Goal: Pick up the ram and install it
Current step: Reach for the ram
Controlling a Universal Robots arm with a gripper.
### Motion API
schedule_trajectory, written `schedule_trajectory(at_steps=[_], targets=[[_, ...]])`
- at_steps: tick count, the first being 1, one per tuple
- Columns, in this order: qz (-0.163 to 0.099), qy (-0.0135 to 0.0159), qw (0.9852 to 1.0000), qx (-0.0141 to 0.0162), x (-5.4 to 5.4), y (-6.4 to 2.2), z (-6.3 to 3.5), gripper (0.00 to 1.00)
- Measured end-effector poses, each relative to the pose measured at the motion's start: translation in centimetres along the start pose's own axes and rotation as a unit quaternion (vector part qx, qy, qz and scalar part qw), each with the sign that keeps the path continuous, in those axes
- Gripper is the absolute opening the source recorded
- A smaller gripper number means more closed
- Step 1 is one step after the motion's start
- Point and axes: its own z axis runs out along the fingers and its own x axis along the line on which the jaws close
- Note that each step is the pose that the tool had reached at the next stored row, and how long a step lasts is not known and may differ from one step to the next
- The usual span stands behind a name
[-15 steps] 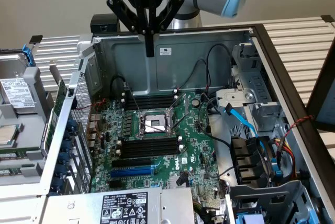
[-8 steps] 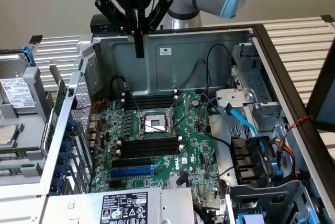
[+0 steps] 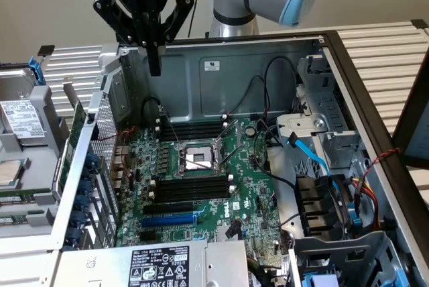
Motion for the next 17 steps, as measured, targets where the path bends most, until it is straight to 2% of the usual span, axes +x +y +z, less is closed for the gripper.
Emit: schedule_trajectory(at_steps=[17], targets=[[0.000,0.0000,1.0000,0.0000,7.7,-0.26,-0.16,0.10]])
